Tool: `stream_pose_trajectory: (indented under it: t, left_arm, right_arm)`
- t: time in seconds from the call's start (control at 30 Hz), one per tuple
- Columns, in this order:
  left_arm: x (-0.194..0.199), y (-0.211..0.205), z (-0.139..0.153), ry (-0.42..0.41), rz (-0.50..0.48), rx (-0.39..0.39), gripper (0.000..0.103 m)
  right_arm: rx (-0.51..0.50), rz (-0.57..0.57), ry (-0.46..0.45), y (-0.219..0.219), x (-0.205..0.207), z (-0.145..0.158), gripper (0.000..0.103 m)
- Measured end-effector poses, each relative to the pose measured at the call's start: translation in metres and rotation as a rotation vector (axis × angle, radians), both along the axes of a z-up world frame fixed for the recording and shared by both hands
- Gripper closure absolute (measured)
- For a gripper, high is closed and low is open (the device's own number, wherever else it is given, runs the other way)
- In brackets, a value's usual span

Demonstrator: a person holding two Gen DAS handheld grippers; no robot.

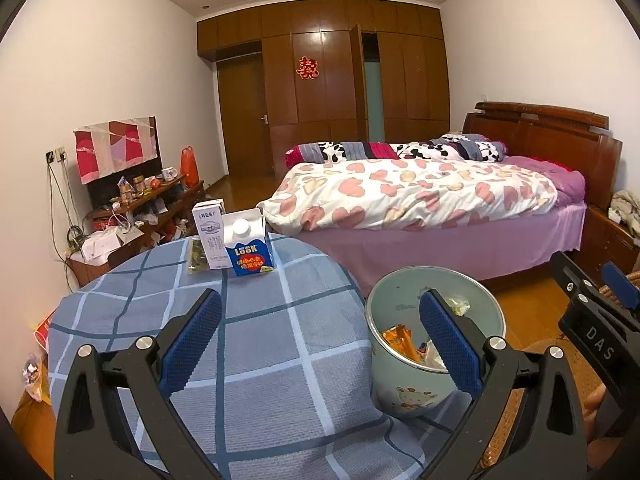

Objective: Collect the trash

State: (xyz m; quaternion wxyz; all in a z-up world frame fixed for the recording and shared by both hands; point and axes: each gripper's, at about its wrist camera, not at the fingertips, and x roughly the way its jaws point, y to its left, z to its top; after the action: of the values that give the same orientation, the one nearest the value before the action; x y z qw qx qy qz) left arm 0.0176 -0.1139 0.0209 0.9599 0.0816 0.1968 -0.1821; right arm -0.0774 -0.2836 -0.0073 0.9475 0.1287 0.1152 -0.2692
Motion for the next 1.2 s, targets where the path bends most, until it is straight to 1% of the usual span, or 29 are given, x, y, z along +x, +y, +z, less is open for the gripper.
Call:
stream_pose_trajectory:
  t: [0.13, 0.6, 1.2]
  left_arm:
    - [-0.0009, -0.0018, -0.0005, -0.012, 0.008, 0.013, 0.006]
    - [-0.0013, -0.0018, 0.001, -0.012, 0.026, 0.026, 0.006]
    - [-0.0005, 0.0007, 0.0013, -0.012, 0.032, 0.025, 0.006]
  right_arm:
    - [0.004, -0.004, -0.001, 0.0002, -0.0003, 0.0002, 0.016]
    - [0.007, -0.009, -0.004, 0.0006, -0.0012, 0.0026, 0.016]
    - [0.01, -0.009, -0.002, 0.0008, -0.0002, 0.001, 0.016]
